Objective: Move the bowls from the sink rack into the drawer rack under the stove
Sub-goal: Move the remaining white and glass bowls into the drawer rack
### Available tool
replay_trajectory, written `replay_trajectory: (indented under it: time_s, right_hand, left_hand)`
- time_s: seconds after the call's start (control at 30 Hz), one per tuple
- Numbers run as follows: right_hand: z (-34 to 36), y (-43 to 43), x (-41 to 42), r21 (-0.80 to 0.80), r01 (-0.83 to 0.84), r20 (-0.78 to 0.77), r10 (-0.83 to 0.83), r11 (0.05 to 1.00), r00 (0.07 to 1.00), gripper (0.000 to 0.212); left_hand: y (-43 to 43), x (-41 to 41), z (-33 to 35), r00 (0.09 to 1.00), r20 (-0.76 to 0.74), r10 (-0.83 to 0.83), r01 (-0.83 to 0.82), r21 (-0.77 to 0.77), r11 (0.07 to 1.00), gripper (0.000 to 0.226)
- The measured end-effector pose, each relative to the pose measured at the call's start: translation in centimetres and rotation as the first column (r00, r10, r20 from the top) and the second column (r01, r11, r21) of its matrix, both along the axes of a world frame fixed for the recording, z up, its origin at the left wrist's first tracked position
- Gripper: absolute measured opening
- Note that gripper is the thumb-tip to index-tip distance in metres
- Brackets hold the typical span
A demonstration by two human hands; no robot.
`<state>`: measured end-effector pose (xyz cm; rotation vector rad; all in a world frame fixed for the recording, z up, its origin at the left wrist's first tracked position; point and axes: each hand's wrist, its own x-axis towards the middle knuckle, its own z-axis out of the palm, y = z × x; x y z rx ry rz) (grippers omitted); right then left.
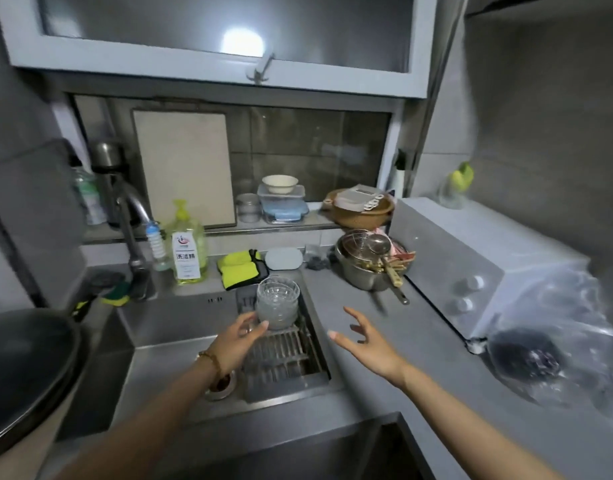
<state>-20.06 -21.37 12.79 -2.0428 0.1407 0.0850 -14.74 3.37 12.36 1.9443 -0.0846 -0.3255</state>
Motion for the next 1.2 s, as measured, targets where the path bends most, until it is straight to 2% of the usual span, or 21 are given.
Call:
replay_trajectory:
  time_s: [0.13,0.27,0.33,0.37,0.43,0.53,0.6,0.67,0.73,0.9,1.03,1.2]
  right_hand:
    - [-1.8,1.0,5.9,0.056,-0.035,-0.059,0.039,0.998,0.998,0.074]
    - [-4.1,2.0,11.9,0.097,-0.003,-0.109,0.014,0.995,0.994,0.072]
    - [-5.5,2.5,14.9,0.118,0.041,-0.150,-0.023,0.992,0.988,0.075]
    - [-6.1,2.7,16.4,0.138,0.074,-0.169,-0.050,0.988,0.984,0.074]
    - [-7.1,3.0,19.1,0.179,0.137,-0.191,-0.102,0.974,0.976,0.066]
    - [-8.5,3.2,22.2,0.213,0.225,-0.238,-0.173,0.951,0.956,0.051]
    - [-9.8,3.1,24.2,0.259,0.247,-0.297,-0.167,0.934,0.940,0.035]
    - [-11.3,2.9,26.1,0.253,0.240,-0.334,-0.148,0.937,0.931,0.036]
    - [-12.5,2.7,27.7,0.240,0.215,-0.368,-0.117,0.947,0.922,0.032]
    - [-14.3,3.2,30.1,0.208,0.165,-0.453,-0.055,0.964,0.890,0.026]
    - [-15.4,3.3,30.7,0.216,0.158,-0.430,-0.051,0.964,0.901,0.018]
    - [-15.6,3.3,31.0,0.298,0.165,-0.362,-0.049,0.940,0.931,0.035]
  left_hand:
    - [0.3,4.7,-1.4,0.999,-0.042,0.029,-0.029,0.007,1.000,0.047]
    - [0.4,10.9,-3.3,0.996,-0.086,-0.006,0.002,-0.047,0.999,0.017]
    - [0.3,14.5,-4.5,0.993,-0.119,0.014,-0.024,-0.082,0.996,0.015]
    - [0.2,16.1,-5.1,0.990,-0.141,0.005,-0.019,-0.097,0.995,0.006]
    - [-0.5,19.1,-6.2,0.988,-0.153,-0.029,0.012,-0.109,0.994,0.013]
    - [-1.6,22.4,-8.1,0.957,-0.289,-0.012,-0.033,-0.150,0.988,0.014]
    - [-2.5,24.1,-9.1,0.927,-0.375,-0.028,-0.031,-0.152,0.988,0.036]
    - [-3.3,25.6,-10.2,0.902,-0.431,-0.040,-0.012,-0.116,0.993,0.052]
    - [-3.8,26.7,-11.1,0.887,-0.461,-0.036,-0.015,-0.108,0.994,0.057]
    - [-4.3,28.0,-13.5,0.874,-0.485,-0.032,-0.015,-0.093,0.996,0.058]
    - [-4.6,28.5,-15.1,0.879,-0.477,-0.007,-0.051,-0.108,0.993,0.053]
    - [-4.7,28.2,-16.2,0.887,-0.459,0.057,-0.141,-0.151,0.978,0.049]
